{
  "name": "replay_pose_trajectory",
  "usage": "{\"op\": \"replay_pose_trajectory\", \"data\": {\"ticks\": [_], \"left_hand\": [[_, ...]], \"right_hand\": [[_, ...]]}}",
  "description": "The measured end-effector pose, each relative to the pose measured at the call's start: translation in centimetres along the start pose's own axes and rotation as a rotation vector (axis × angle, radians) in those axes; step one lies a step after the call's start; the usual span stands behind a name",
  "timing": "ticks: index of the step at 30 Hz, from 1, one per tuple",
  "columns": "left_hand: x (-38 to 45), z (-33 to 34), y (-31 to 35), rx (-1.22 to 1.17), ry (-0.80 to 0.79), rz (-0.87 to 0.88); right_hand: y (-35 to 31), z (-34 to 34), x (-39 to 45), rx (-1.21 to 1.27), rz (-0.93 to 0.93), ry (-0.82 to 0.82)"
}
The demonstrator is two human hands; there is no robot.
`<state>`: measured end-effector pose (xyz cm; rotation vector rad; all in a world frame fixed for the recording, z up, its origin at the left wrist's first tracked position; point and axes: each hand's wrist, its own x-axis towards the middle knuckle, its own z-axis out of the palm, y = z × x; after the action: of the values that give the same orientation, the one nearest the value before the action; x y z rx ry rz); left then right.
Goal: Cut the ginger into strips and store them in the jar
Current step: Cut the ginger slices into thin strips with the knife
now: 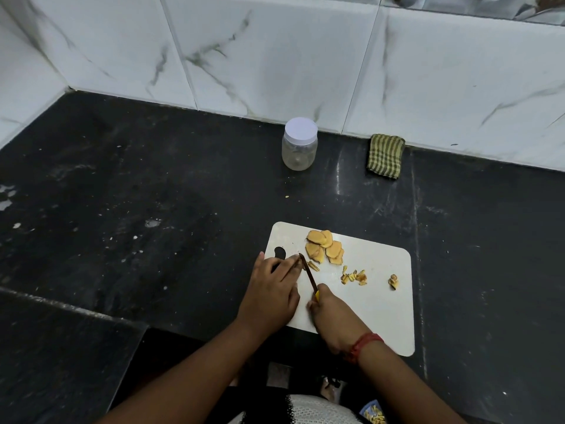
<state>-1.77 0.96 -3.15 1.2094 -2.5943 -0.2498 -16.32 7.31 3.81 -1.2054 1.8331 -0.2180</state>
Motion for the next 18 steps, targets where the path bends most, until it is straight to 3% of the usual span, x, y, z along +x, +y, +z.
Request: {"op": "replay_pose_trajectory", "data": {"ticks": [18], "left_hand": [[0.08,0.05,-0.01,-0.004,0.013,0.004]], "right_hand": [[-0.42,-0.12,0.23,-0.134,-0.002,0.005]]}}
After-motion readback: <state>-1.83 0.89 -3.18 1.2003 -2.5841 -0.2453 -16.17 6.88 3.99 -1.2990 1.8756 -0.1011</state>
